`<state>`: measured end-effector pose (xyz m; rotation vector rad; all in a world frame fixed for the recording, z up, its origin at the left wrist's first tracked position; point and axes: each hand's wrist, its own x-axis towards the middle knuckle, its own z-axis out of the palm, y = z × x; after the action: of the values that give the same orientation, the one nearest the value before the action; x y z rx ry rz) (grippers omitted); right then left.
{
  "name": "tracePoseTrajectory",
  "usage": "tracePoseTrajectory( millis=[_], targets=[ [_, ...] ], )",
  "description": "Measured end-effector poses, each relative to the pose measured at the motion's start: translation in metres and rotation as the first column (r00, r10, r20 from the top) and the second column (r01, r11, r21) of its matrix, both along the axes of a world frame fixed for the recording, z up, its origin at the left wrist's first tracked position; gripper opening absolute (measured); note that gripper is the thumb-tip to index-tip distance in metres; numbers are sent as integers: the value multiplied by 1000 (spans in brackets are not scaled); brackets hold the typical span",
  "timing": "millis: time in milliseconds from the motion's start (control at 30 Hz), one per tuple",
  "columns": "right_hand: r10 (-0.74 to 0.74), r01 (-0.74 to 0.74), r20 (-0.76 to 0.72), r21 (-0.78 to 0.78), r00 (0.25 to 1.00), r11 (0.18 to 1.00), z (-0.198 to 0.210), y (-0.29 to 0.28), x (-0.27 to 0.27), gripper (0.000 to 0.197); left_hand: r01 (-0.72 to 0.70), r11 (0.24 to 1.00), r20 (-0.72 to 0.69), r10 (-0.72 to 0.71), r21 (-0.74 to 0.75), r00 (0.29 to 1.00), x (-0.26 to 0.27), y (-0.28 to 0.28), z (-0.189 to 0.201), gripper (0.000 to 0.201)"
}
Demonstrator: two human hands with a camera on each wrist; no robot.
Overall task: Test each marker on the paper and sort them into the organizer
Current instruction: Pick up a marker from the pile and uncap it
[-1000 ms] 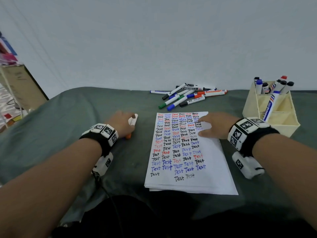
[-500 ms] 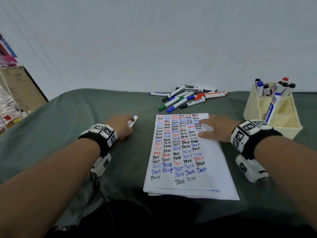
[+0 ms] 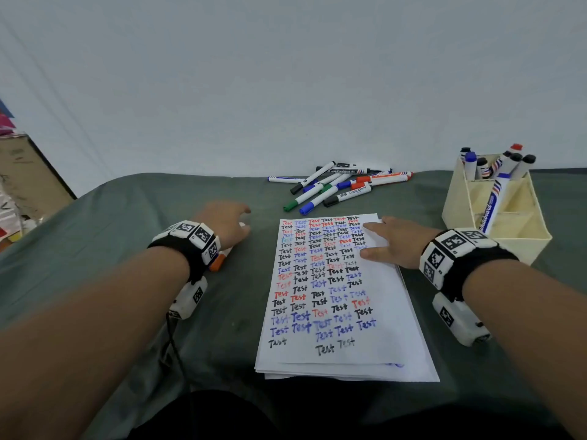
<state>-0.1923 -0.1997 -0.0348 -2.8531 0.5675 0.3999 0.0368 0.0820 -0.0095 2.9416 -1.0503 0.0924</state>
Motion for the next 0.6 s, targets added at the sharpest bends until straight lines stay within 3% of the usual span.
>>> tracePoseTrajectory(
  millis=[167,600],
  targets=[
    [-22,22,9,3,1000,1000,-2,0,0,88,108,992,23,-110,58,994,-7,-53,14,50],
    [-62,61,32,16,998,998,-6,0,0,88,245,954,-17,-246,170,969,-16,-151,19,40]
  ],
)
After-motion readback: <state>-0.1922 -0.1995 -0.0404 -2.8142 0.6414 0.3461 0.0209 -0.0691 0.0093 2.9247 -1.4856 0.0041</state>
